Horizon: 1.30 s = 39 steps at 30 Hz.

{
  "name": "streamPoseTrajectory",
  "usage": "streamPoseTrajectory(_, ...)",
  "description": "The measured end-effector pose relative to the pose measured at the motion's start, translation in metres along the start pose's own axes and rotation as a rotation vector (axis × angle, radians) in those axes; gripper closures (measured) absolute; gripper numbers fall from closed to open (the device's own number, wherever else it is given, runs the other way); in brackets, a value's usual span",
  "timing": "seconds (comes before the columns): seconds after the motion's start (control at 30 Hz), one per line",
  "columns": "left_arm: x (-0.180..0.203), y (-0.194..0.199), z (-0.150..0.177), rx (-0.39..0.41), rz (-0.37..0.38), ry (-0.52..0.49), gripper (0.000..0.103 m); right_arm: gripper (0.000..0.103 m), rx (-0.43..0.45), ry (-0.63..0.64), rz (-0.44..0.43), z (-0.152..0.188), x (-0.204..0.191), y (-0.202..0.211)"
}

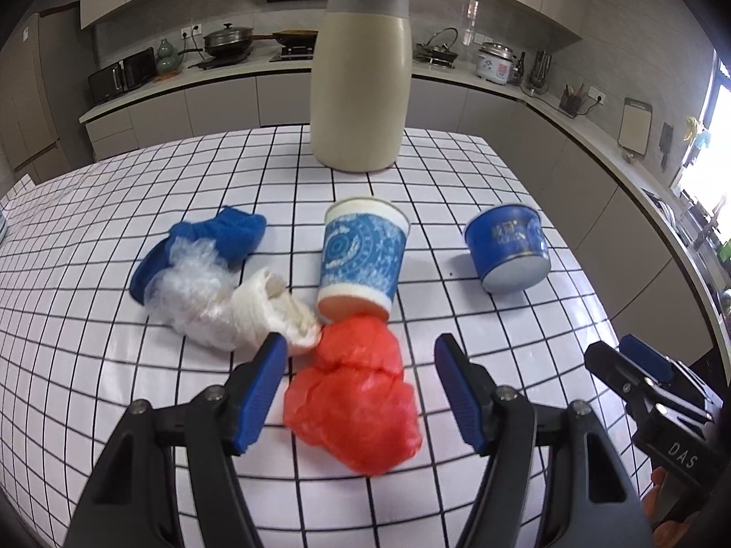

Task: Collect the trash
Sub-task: 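Grasp the blue-patterned paper cup with left tool while right tool grasps the blue plastic cup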

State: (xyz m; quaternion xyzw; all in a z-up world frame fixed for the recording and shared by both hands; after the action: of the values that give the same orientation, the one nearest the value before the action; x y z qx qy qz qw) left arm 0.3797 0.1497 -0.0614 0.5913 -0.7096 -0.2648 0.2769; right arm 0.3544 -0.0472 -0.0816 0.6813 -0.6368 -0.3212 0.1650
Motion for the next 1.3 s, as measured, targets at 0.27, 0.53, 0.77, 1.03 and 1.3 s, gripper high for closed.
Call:
streamPoseTrajectory(0.27,0.005,-0.025,-0.025,-0.008,-0.025,-0.009,0.034,0.020,-0.007,0.016,-0.019,-0.036,0.004,-0.034)
streamPoseTrajectory(0.53,0.003,-0.051,-0.036,-0.038,-0.048,-0.010,0.034,0.016,-0.049,0.032,-0.010,-0.066,0.006,-0.079)
streamPoseTrajectory(0.77,0.004,-0.072,-0.039,-0.080,-0.043,-0.022,0.034,0.015,-0.093,0.030,-0.012,-0.072,0.006,-0.110)
streamPoseTrajectory(1.03,0.006,-0.090,-0.035,-0.124,-0.032,-0.029,0.034,0.015,-0.127,0.040,-0.015,-0.070,0.003,-0.131)
streamPoseTrajectory(1.3,0.004,-0.098,-0.032,-0.128,-0.013,-0.015,0.034,0.015,-0.132,0.037,-0.039,-0.068,-0.001,-0.139)
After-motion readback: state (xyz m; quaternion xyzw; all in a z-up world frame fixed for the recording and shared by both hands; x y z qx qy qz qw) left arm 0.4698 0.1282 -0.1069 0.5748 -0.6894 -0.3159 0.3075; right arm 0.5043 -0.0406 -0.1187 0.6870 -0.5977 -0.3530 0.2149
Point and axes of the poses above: each gripper's, at about its wrist camera, not at the fingertips, and y roughly against the way its jaws point, x to its right, z to its underside, the point moved 3 cm from there along -y, roughly the way its jaws point, and after that the axes turned 6 degrees about x, right-handed, at the moved point
